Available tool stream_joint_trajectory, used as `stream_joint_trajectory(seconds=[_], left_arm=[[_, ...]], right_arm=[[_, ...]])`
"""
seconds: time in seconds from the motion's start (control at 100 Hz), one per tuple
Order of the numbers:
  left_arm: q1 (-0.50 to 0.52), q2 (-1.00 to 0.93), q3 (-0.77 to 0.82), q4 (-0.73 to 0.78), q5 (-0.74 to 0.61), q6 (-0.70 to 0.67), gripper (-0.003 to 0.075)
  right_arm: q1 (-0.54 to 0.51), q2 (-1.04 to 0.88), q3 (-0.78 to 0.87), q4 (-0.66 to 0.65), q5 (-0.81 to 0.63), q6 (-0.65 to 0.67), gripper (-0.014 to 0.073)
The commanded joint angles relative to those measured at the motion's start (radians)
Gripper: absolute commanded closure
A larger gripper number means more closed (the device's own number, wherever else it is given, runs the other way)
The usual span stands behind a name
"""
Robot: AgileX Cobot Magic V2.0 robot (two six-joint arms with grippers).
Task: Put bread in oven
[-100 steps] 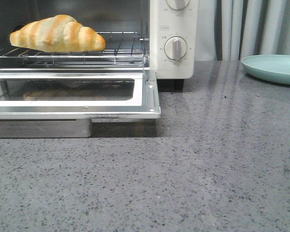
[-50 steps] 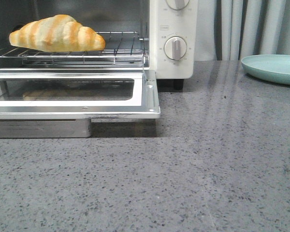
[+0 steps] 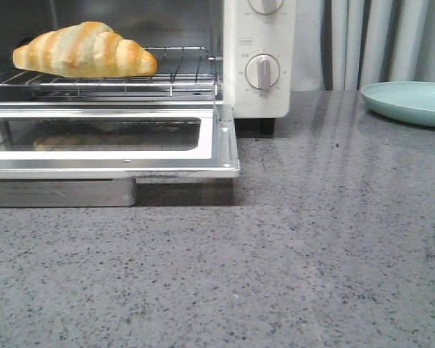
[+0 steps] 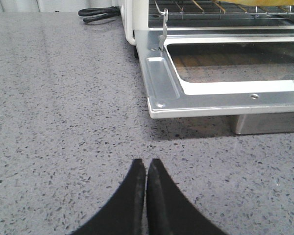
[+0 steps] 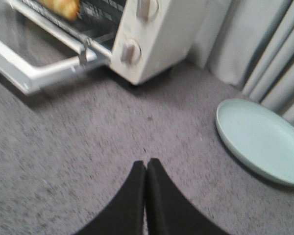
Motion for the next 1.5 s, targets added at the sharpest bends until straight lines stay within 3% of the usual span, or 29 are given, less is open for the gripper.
stream_joint_trajectory(seconds=[0.0, 0.16, 0.32, 0.5, 0.58, 0.73, 1.49], left_arm=[[0.002, -0.031, 0.023, -0.01, -0.051, -0.008, 0.0741], [0.002, -0.031, 0.023, -0.01, -0.051, -0.008, 0.0741], [0.002, -0.031, 0.023, -0.01, -0.051, -0.008, 0.0741], [0.002, -0.031, 0.023, -0.01, -0.051, -0.008, 0.0741], [0.002, -0.031, 0.023, -0.01, -0.051, -0.008, 0.0741], [0.002, -0.031, 0.023, -0.01, -0.051, -0.008, 0.0741], [0.002, -0.031, 0.023, -0.01, -0.051, -0.008, 0.0741]], right_arm=[[-0.073, 0.01, 0.05, -0.044, -0.195, -0.002, 0.0642], [-0.289, 0.01, 0.193, 0.112, -0.517, -0.002, 0.0642], [-0.473, 0.003, 0.342, 0.131, -0.725, -0.009, 0.0642], [-0.549, -0.099, 0.463, 0.288, -0.694, -0.009, 0.0643], [-0.555, -0.146, 0.461, 0.349, -0.565, -0.009, 0.0643], [-0.574, -0.214, 0.461, 0.351, -0.368, -0.009, 0.0643], [-0.583, -0.212, 0.461, 0.333, -0.382, -0.009, 0.0643]])
